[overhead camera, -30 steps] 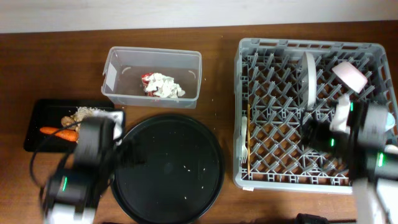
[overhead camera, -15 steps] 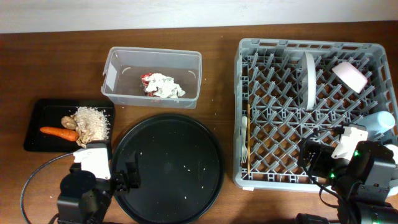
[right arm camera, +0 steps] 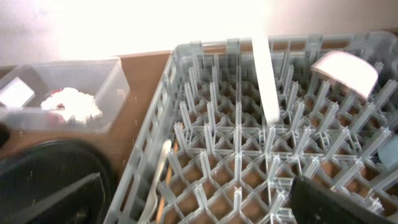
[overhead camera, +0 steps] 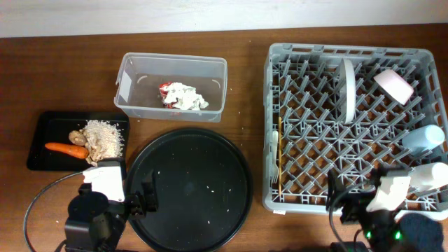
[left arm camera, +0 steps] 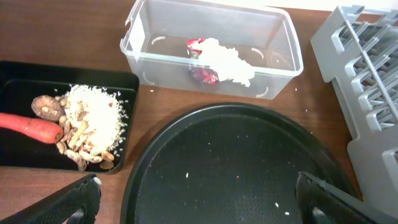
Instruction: Sort waste into correct bins and load items into the dishwasher rack
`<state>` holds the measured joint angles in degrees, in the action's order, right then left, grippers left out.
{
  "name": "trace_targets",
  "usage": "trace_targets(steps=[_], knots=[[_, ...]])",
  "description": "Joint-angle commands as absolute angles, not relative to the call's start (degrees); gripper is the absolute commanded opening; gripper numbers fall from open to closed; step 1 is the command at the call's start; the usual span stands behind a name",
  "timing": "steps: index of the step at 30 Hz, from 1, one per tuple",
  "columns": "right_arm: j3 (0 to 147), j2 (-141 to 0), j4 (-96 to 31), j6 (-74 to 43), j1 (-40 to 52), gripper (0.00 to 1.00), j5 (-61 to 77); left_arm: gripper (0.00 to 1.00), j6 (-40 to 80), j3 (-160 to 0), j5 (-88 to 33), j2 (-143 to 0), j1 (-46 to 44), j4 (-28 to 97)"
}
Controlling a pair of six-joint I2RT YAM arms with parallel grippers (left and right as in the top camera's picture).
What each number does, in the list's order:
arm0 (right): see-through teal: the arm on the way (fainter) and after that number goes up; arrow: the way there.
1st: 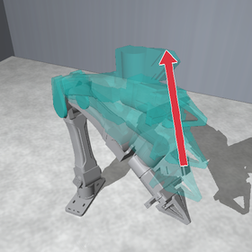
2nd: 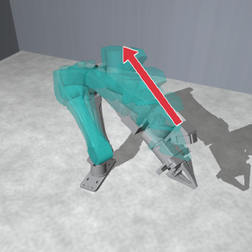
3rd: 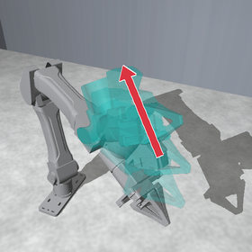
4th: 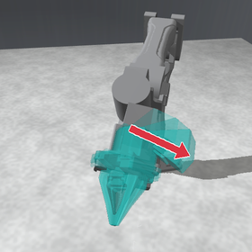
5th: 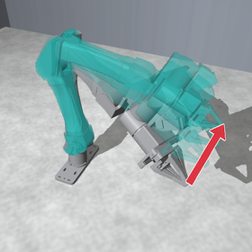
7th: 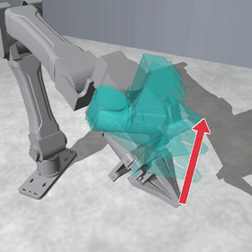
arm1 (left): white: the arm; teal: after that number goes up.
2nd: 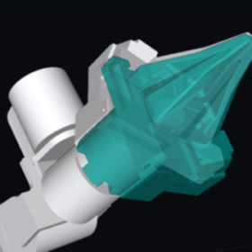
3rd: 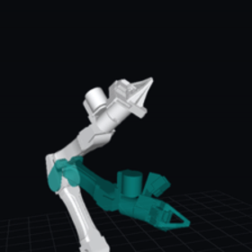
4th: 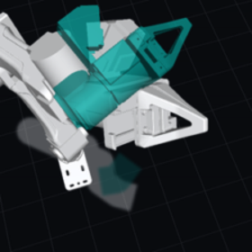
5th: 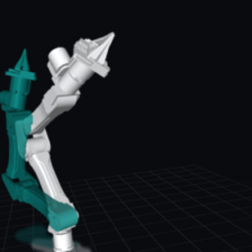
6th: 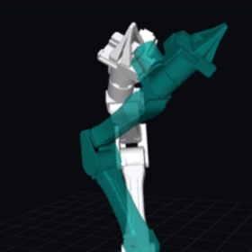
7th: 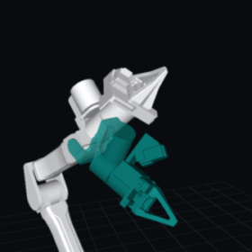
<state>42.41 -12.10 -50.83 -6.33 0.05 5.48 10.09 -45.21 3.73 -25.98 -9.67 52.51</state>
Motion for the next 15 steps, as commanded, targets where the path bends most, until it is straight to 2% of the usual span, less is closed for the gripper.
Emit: trace_targets(steps=[1,6,11,15], knots=[[32.0,-4.4,-43.0,-6.2,0.8,0.99,6.2,0.99,9.4,-45.0,4.3,-25.7,-9.6,52.4],[15.4,-0.2,-15.5,-6.0,0.8,0.98,8.4,0.99,9.4,-45.0,4.3,-25.7,-9.6,52.4],[0.2,-0.2,10.7,5.4,0.8,0.98,6.5,0.99,9.4,-45.0,4.3,-25.7,-9.6,52.4],[0.3,-0.2,-1.4,8.5,0.8,0.98,5.1,0.99,9.4,-45.0,4.3,-25.7,-9.6,52.4]])
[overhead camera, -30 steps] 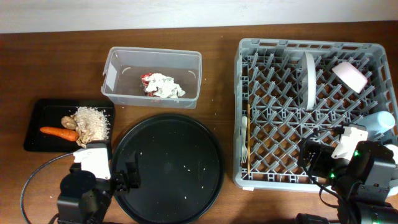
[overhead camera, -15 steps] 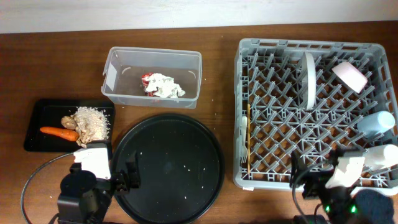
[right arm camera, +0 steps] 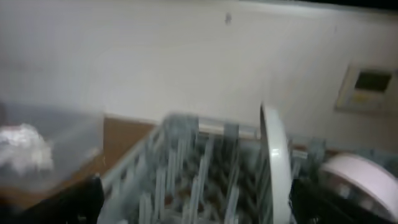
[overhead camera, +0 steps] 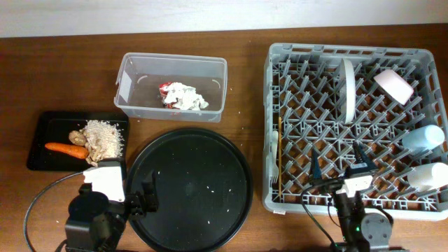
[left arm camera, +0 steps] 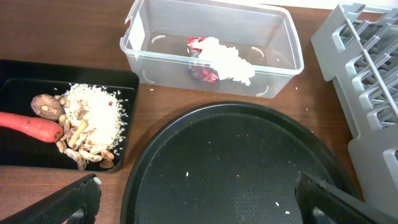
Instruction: Sort waste into correct bins and load items into the dishwasher rack
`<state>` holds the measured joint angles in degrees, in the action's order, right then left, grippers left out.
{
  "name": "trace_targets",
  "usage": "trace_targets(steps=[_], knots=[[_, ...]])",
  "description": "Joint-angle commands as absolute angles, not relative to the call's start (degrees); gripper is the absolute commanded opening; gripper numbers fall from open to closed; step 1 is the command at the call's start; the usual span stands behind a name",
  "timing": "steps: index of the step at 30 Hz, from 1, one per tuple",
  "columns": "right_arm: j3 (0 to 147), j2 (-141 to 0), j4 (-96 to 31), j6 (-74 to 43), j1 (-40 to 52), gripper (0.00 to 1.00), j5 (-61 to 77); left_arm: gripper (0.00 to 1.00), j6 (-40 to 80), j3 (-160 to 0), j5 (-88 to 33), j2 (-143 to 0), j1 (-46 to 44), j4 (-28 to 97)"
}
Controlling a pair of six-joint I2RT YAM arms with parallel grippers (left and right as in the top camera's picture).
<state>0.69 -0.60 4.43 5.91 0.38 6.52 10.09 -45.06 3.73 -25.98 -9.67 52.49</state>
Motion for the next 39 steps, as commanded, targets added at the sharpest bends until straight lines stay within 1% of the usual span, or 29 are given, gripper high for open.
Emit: trace_targets(steps=[1,2,33,37,39], knots=[[0.3,-0.2,-4.7,7.9,0.9,0.98,5.0,0.99,9.4,-45.0,4.3,-25.7,-9.6,52.4],[0.3,-0.2,-4.3,6.7,1.3,0.98,3.9,0.99,9.4,-45.0,4.3,-25.7,-9.6,52.4],[0.3,-0.2,-4.2,6.7,1.9,0.98,3.6,0.99,9.4,-45.0,4.3,-25.6,-9.6,52.4],[0.3,-0.2,-4.2,6.7,1.9,0.98,3.6,0.99,9.4,-44.5,5.7,-24.4,-8.4,56.4],[0.3,-0.2,-4.2,6.7,1.9,0.98,3.6,0.99,9.4,-40.4,5.5,-20.5,-6.8,55.5]])
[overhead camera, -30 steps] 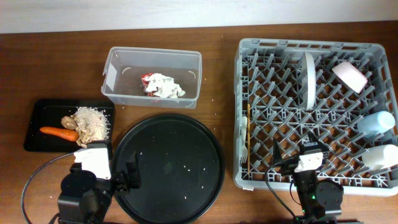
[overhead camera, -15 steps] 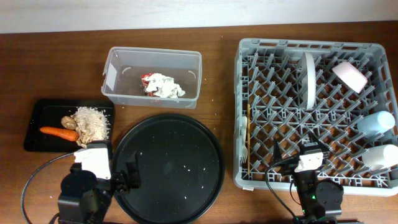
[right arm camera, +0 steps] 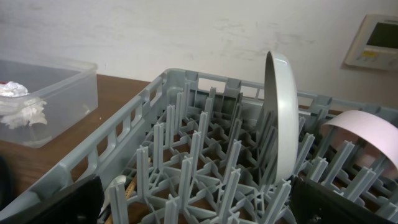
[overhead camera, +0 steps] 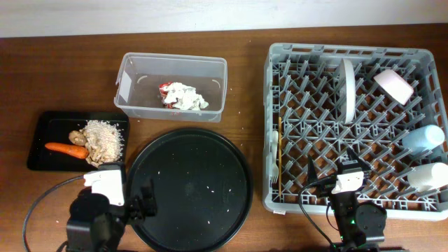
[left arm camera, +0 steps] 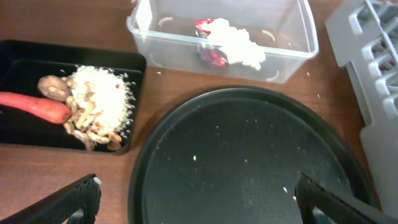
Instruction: Sort waste into correct bins and load items into the dishwasher rack
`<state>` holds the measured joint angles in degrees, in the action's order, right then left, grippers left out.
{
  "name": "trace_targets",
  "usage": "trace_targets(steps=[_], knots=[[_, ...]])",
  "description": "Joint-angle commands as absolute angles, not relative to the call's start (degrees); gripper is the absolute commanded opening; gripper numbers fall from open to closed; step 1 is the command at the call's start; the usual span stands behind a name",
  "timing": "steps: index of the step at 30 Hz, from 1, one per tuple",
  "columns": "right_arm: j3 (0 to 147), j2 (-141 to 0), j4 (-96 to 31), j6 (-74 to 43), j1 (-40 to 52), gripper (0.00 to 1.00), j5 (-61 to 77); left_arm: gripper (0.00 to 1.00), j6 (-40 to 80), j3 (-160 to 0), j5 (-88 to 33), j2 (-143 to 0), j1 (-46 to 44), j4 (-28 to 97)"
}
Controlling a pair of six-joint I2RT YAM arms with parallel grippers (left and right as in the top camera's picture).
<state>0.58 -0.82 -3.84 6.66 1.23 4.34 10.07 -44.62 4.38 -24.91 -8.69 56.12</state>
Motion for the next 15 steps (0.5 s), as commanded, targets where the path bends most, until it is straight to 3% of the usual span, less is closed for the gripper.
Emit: trace_targets(steps=[1,6,12,15], knots=[[0.3,-0.2,-4.2,6.7,1.9,0.98,3.6,0.99,9.4,-38.3,5.3,-18.9,-6.5,54.7],[0.3,-0.2,-4.2,6.7,1.9,0.98,3.6,0.99,9.4,-21.2,1.8,-6.4,-5.3,37.8],[0.3,-0.2,-4.2,6.7,1.9,0.98,3.6,1.00,8.3,-1.6,0.8,-0.3,-5.3,0.1],[0.3,-0.2,-4.2,6.7,1.9,0.98,3.6,0.99,-3.0,-0.5,-2.9,-0.3,-5.4,-2.5]])
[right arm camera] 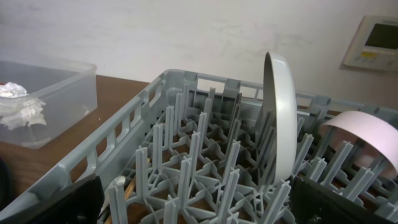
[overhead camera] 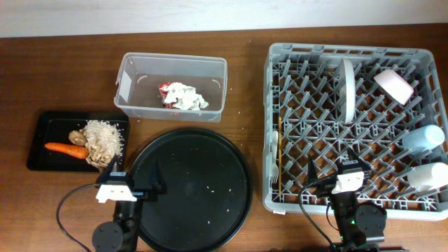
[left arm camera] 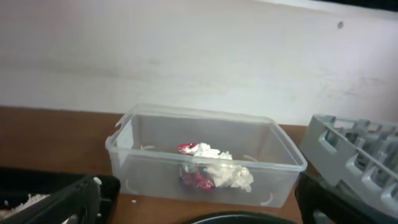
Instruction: Sort waste into correct bins and load items into the dishwasher rack
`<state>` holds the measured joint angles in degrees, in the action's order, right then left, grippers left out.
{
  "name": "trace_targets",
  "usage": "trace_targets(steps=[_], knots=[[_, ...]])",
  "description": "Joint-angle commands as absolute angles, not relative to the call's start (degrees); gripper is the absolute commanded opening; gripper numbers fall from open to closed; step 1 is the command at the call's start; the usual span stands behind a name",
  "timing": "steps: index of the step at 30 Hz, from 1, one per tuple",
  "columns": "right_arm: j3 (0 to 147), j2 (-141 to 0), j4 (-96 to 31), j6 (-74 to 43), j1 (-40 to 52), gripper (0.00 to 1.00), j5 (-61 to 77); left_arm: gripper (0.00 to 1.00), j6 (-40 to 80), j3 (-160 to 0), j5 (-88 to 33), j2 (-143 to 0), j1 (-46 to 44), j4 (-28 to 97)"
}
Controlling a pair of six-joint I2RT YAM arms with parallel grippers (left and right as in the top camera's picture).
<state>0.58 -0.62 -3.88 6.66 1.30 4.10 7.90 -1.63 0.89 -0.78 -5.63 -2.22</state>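
A clear plastic bin (overhead camera: 134, 84) holds crumpled white paper and a red wrapper (overhead camera: 180, 96). A black rectangular tray (overhead camera: 42, 143) carries a carrot (overhead camera: 66, 148), rice and nuts. The grey dishwasher rack (overhead camera: 350, 49) holds an upright white plate (overhead camera: 346, 89), a pink bowl (overhead camera: 394, 85), a light blue cup (overhead camera: 422, 138), a white cup (overhead camera: 428, 175) and wooden chopsticks (overhead camera: 279, 157). My left gripper (overhead camera: 131, 187) stands open and empty at the front left edge of the round black tray (overhead camera: 196, 182). My right gripper (overhead camera: 334, 171) stands open and empty over the rack's front edge.
The brown wooden table (overhead camera: 63, 77) ends at a white wall at the back. The round tray lies between the black food tray and the rack. In the left wrist view the bin (left arm camera: 205, 158) stands straight ahead; in the right wrist view the plate (right arm camera: 280, 118) does.
My left arm has drawn back and lifted its wrist: the view went from looking down on the round tray to looking level at the bin and the wall. The right arm has not moved.
Both grippers were open and empty throughout. First the right gripper was at the rack's front right by the white cup, looking down. Then it stood at the rack's front middle, facing level across the rack, and stayed there. The left wrist looked down on the round tray, and now faces level.
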Motion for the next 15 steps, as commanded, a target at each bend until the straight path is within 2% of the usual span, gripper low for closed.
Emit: trace_targets(steps=[1,3,15], knots=[[0.3,-0.2,-4.2,6.7,1.9,0.98,3.6,0.99,-3.6,-0.5,-2.8,-0.3,-5.4,0.8],[0.3,-0.2,-4.2,6.7,1.9,0.98,3.6,0.99,-2.5,-0.5,-2.9,-0.3,-5.4,4.6],[0.3,-0.2,-4.2,6.7,1.9,0.98,3.6,0.99,-2.5,-0.5,-3.3,-0.3,-5.3,4.4]])
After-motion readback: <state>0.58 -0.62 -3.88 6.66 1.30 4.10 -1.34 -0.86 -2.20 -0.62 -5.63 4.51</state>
